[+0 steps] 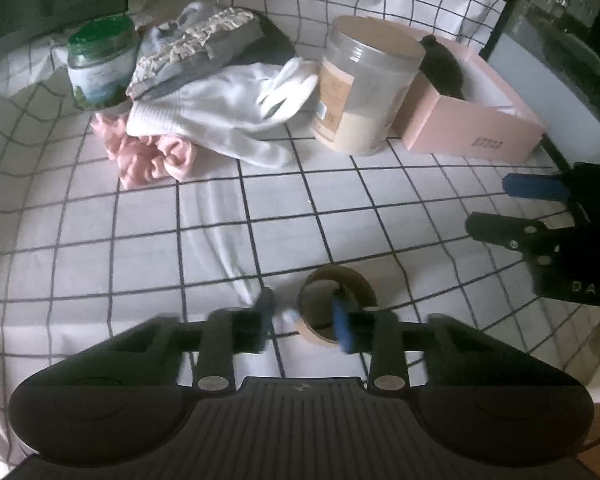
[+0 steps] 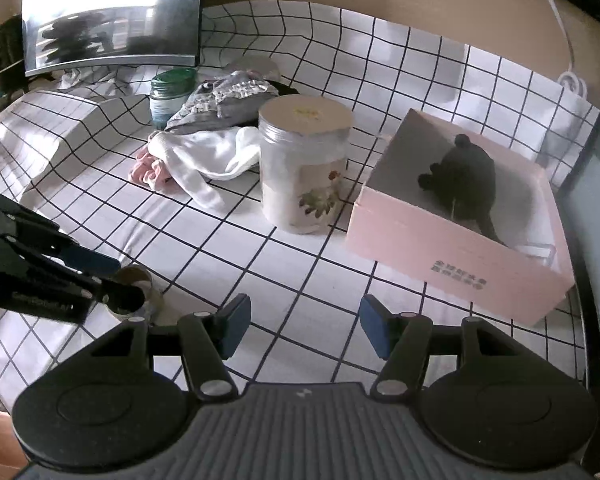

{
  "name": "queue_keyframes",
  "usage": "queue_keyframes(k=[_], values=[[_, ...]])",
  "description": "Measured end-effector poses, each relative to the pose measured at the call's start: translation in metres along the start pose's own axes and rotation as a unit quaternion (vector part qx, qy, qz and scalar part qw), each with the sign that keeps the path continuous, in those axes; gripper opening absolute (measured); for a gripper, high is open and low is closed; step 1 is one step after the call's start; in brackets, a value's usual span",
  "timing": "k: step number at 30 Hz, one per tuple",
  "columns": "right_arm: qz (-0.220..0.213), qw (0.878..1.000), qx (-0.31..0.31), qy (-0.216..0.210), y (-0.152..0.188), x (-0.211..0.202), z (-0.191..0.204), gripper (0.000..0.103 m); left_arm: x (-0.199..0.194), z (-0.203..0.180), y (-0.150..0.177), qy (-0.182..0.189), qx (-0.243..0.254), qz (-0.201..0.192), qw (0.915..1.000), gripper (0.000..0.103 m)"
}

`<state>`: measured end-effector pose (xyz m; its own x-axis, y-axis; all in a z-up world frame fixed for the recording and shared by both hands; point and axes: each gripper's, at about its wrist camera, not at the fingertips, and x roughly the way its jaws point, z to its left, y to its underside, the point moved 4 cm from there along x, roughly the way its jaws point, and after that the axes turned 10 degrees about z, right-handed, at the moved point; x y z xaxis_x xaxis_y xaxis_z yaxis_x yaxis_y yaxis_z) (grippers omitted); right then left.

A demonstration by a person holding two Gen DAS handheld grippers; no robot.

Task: Organize soft objects
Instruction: 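Lower the left tool onto the brown tape roll and grasp its rim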

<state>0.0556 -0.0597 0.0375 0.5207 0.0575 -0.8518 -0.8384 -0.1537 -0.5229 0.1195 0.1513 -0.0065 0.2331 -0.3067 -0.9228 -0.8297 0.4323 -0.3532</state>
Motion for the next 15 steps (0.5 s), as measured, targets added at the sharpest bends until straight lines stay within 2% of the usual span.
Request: queue_keyframes(k=[5, 8, 10, 15], values=[[0.007, 1.0, -0.002, 0.001, -0.001, 0.005, 0.002, 0.061, -0.001, 0.002, -0.001, -0.005, -0.016, 0.0, 0.9999, 0.024], [0.002, 1.0, -0.005, -0.002, -0.003, 0.003, 0.005, 0.061, -0.002, -0.004, 0.0, -0.022, -0.011, -0.007, 0.9997, 0.021], [0.0, 1.0, -0.01, -0.005, -0.005, 0.002, 0.008, 0.061, -0.002, -0.006, 0.001, -0.031, -0.006, -0.011, 0.9994, 0.015], [0.0, 1.0, -0.014, -0.008, -0.012, 0.003, 0.012, 0.061, -0.004, 0.003, 0.003, 0.005, -0.034, -0.017, 0.9993, 0.01]])
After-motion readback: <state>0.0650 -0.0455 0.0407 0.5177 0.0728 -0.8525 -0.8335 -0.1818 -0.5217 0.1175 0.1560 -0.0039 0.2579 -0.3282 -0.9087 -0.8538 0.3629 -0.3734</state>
